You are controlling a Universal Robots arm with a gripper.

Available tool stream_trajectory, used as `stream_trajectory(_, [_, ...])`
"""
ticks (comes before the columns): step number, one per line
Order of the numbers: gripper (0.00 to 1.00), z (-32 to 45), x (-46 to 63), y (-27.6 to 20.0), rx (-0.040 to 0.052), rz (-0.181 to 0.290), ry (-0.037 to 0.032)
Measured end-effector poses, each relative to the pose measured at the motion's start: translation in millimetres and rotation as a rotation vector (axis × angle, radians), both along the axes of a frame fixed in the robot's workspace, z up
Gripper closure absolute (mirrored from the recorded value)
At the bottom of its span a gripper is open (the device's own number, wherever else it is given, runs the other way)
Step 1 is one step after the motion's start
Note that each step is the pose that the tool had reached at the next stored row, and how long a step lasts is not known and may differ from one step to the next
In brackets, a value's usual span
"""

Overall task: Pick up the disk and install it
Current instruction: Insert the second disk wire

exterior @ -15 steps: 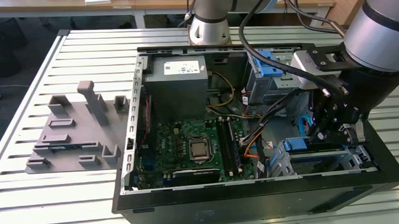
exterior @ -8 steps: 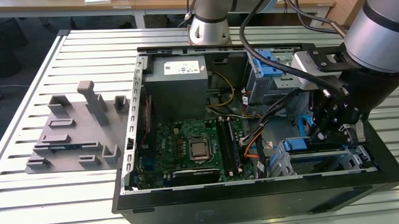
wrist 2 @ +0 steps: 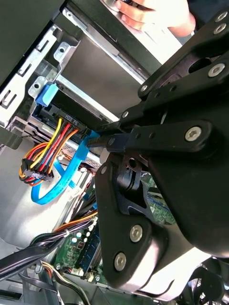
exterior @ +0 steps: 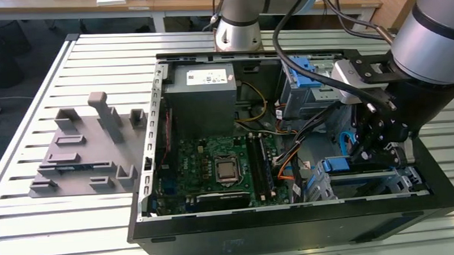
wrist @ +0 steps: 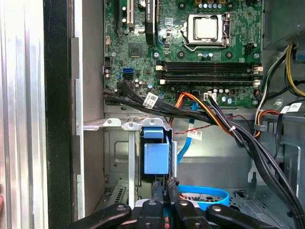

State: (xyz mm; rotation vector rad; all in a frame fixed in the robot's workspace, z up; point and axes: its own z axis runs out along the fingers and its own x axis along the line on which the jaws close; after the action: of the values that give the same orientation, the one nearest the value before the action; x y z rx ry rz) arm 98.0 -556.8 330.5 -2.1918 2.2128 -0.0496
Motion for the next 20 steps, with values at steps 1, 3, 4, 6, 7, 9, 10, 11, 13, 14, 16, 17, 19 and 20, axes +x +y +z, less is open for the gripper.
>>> stream_trajectory(1, [0.84, -0.5, 0.0, -0.1, 0.0, 0.0, 0.0])
stream_trajectory(3, [0.84, -0.9, 0.0, 0.0, -0.0002, 0.0, 0.0])
stream_trajectory(4, [0.84, -1.3, 0.0, -0.1, 0.0, 0.0, 0.0])
stream_trajectory(6, [0.84, -1.9, 0.1, -0.1, -0.0003, 0.0, 0.0])
stream_trajectory(7, [0.83, -2.1, 0.2, -0.1, -0.0004, 0.0, 0.0])
stream_trajectory(9, [0.76, -2.2, 0.2, -0.1, -0.0002, 0.0, 0.0])
stream_trajectory(10, [0.76, -2.3, 0.2, -0.1, -0.0001, 0.0, 0.0])
stream_trajectory(11, [0.76, -2.3, 0.2, 0.0, 0.0, 0.0, 0.0])
stream_trajectory(13, [0.76, -1.9, 0.2, -0.1, 0.0003, 0.0, 0.0])
stream_trajectory(14, [0.76, -1.4, 0.2, -0.1, 0.0004, 0.0, -0.0001])
stream_trajectory(16, [0.76, -0.1, 0.2, 0.0, 0.0, 0.0, 0.0])
stream_trajectory(17, [0.76, 0.6, 0.2, 0.0, 0.0, 0.0, 0.0])
stream_trajectory(19, [0.76, 2.0, 0.2, 0.0, 0.0, 0.0, 0.0])
stream_trajectory(20, [0.76, 2.9, 0.2, 0.0, 0.0, 0.0, 0.0])
